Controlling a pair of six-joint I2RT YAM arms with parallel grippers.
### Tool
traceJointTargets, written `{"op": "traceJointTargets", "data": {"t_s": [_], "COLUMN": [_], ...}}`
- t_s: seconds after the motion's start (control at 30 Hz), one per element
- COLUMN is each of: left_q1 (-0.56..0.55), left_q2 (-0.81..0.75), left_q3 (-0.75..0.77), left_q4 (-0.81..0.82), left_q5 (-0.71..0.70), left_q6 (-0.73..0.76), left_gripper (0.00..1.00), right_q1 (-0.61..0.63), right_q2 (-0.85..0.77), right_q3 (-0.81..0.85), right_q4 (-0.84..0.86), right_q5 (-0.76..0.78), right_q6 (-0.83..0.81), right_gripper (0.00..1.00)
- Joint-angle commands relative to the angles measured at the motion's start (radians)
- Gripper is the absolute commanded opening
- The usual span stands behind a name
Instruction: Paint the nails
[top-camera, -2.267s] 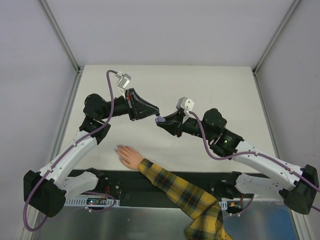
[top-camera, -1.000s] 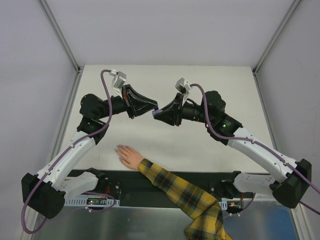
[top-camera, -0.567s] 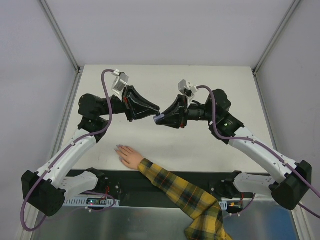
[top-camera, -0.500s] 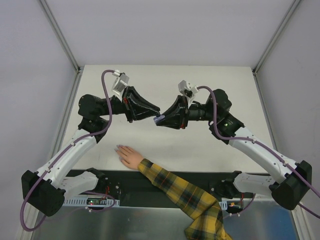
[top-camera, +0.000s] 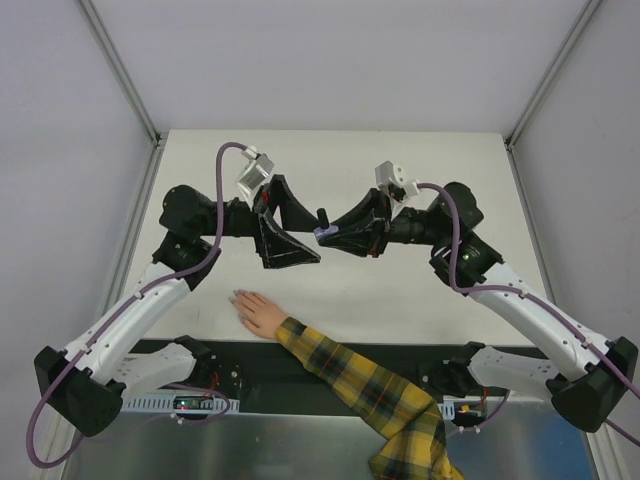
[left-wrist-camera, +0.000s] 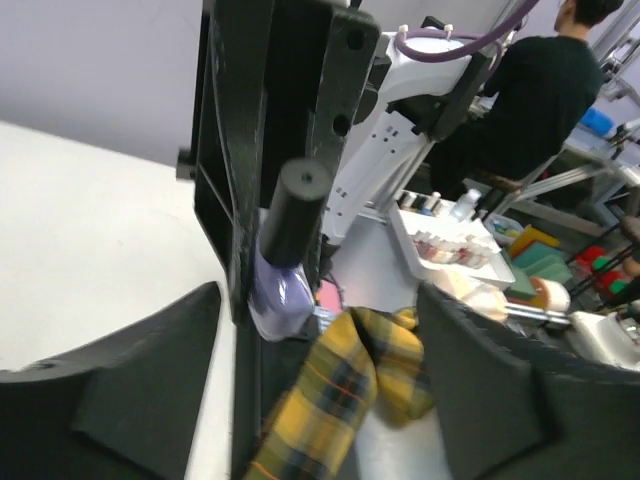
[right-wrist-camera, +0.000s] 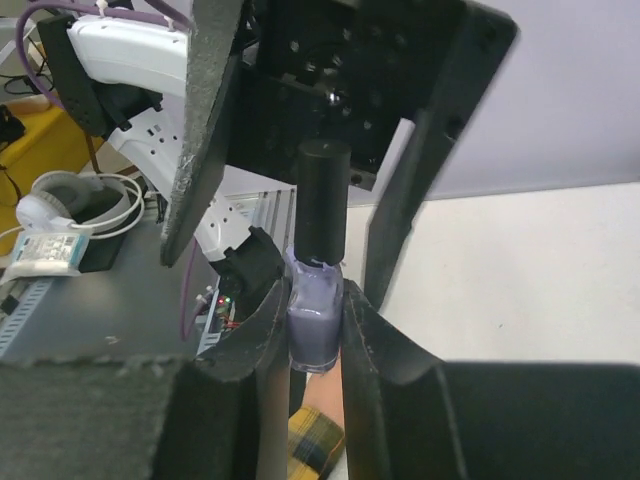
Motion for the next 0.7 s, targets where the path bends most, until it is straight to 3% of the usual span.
{"op": "traceJointTargets", "data": {"t_s": [0.0, 0.07, 0.2, 0.3, 0.33, 0.4, 0.43, 0.5, 0.63, 0.67], "left_q1": [-0.012, -0.012, -0.012, -0.012, -0.012, -0.014, -0.015, -0.040, -0.197, -0.240], "left_q2": [-0.071, -0.085, -0.129, -0.178, -0.186, -0.189, -0.180, -0.137, -0.082, -0.068], "left_q3": [0.054, 0.095, 0.154, 0.177, 0.183, 0.198, 0.227, 0.262, 0.353, 0.365], "left_q4": [-0.235, -0.273, -0.479, -0.569, -0.587, -0.590, -0.593, -0.599, -0.615, -0.642], "left_q5": [-0.021, -0.029, -0.119, -0.345, -0.445, -0.520, -0.575, -0.624, -0.863, -0.997], "left_q6": [0.116, 0.131, 0.241, 0.294, 0.291, 0.268, 0.251, 0.223, 0.304, 0.370], "left_gripper": [0.92, 0.99, 0.99, 0.98, 0.96, 0.87, 0.70, 0.63, 0.69, 0.73], "right_q1": [0.011, 0.012, 0.024, 0.056, 0.067, 0.110, 0.126, 0.188, 0.261, 0.270], "right_q2": [-0.055, -0.069, -0.110, -0.135, -0.138, -0.137, -0.134, -0.126, -0.092, -0.089], "right_q3": [0.028, 0.031, 0.025, 0.036, 0.039, 0.054, 0.065, 0.102, 0.145, 0.149], "right_q4": [0.065, 0.036, -0.052, -0.128, -0.144, -0.179, -0.197, -0.257, -0.311, -0.317], "right_q5": [0.083, 0.103, 0.197, 0.352, 0.398, 0.548, 0.596, 0.751, 0.997, 1.049], "right_q6": [-0.098, -0.130, -0.172, -0.201, -0.205, -0.207, -0.216, -0.254, -0.293, -0.296], "right_gripper": [0.00, 0.00, 0.00, 0.00, 0.01, 0.00, 0.00, 0.00, 0.00, 0.00]}}
